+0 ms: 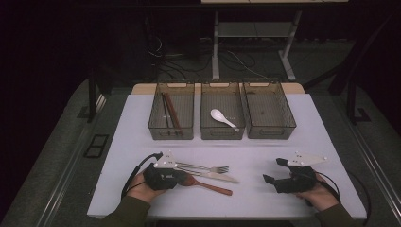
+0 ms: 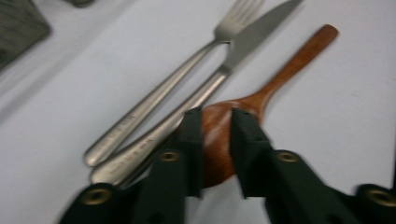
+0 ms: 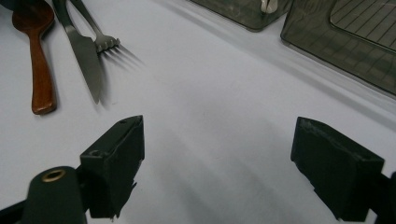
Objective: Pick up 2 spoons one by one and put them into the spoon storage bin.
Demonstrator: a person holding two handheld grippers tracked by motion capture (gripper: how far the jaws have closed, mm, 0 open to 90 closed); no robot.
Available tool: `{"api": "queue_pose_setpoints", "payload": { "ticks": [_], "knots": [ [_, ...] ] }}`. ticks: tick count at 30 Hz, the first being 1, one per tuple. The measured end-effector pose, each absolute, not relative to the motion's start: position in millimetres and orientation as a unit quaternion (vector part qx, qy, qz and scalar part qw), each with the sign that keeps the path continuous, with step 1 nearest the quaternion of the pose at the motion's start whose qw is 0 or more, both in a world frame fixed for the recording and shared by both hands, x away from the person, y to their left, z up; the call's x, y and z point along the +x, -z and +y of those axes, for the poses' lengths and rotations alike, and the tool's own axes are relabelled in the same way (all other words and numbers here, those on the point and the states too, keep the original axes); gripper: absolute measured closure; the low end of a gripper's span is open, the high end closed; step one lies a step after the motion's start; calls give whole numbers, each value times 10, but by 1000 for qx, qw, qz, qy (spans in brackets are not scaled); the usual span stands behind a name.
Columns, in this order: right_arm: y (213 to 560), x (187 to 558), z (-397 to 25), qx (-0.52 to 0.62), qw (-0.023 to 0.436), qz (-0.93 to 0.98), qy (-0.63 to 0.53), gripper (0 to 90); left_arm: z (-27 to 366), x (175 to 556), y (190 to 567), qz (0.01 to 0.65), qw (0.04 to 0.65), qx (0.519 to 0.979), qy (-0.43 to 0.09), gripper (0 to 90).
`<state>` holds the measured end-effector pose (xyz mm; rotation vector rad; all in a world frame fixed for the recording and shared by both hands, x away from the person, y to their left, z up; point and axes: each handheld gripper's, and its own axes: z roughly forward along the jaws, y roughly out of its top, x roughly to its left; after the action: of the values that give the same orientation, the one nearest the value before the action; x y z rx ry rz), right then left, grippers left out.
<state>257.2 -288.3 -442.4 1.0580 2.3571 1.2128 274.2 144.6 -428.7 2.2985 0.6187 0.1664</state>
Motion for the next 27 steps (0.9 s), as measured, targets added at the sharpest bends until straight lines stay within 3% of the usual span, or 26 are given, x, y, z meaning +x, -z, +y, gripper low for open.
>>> {"api": "queue_pose_setpoints", "payload": {
  "ticks": [6, 10, 21, 27],
  "knots": [
    [4428, 2575, -2875, 363, 144, 819, -419, 176, 1452, 2797, 4327, 255, 372, 890, -57, 506],
    [4431, 2574, -2870, 362, 145, 820, -418, 176, 1456, 2800, 4338, 253, 370, 892, -62, 462],
    [4428, 2570, -2869, 361, 146, 822, -416, 176, 1414, 2785, 4390, 236, 339, 910, -44, 487],
    [4429, 2568, -2866, 360, 147, 823, -414, 176, 1416, 2780, 4385, 223, 340, 913, -33, 579]
  ]
}}
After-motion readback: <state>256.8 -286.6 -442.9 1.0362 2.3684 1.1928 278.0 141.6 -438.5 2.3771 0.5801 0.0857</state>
